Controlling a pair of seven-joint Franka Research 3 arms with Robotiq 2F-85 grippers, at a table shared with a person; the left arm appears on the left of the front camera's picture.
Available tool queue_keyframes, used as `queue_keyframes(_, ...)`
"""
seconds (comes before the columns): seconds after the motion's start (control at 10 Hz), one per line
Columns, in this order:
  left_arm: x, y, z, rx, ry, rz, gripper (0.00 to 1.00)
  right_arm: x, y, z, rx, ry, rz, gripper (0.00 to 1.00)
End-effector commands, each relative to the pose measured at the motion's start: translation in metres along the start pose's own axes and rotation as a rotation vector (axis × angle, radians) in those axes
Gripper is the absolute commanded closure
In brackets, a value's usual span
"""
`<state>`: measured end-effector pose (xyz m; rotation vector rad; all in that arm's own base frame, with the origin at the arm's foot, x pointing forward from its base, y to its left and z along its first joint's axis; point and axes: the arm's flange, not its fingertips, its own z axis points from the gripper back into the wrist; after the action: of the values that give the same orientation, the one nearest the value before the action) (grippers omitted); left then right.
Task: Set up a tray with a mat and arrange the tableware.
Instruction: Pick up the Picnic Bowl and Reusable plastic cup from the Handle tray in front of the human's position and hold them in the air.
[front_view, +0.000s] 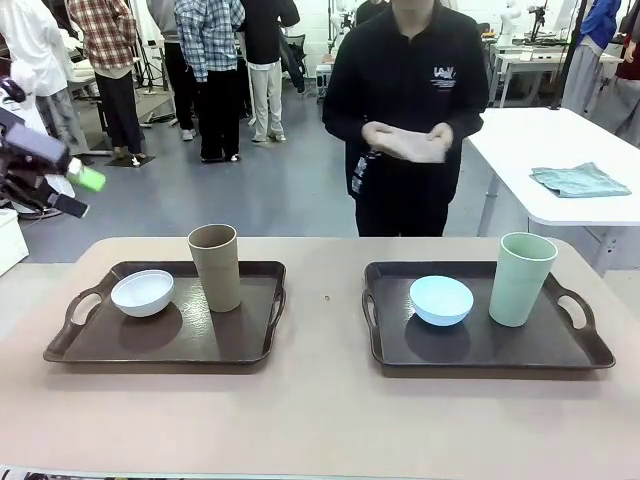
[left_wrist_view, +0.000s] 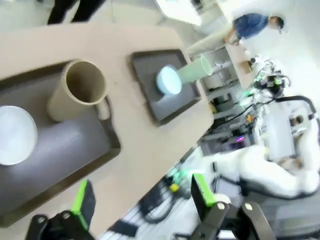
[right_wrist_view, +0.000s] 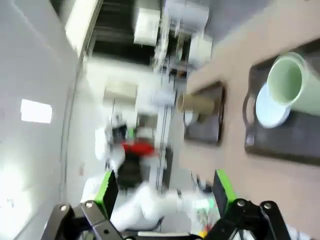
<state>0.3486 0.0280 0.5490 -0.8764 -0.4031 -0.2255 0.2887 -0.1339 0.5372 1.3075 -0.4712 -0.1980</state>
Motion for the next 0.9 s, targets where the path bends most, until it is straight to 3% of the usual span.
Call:
queue_keyframes(0.0, 0.012, 0.045, 0.022, -0.181, -0.216, 0.267, 0.00, 0.031, -0.014, 0.024, -0.014, -0.306, -0.017, 0.00)
queue_keyframes(0.1, 0.007, 0.063, 0.026, -0.243, -0.249, 0.349, 0.00, 0.036, -0.026, 0.039, 0.014, -0.301, -0.095, 0.00)
queue_keyframes(0.2, 0.000, 0.076, 0.025, -0.204, -0.223, 0.444, 0.00, 0.036, -0.039, 0.047, 0.053, -0.211, -0.275, 0.00)
queue_keyframes(0.3, -0.004, 0.075, 0.026, -0.159, -0.157, 0.441, 0.00, 0.033, -0.046, 0.049, 0.028, -0.080, -0.361, 0.00)
queue_keyframes(0.4, 0.000, 0.077, 0.035, -0.198, -0.207, 0.364, 0.00, 0.030, -0.033, 0.054, 0.000, -0.279, -0.148, 0.00)
queue_keyframes(0.8, 0.000, 0.077, 0.035, -0.198, -0.207, 0.364, 0.00, 0.030, -0.033, 0.054, 0.000, -0.279, -0.148, 0.00)
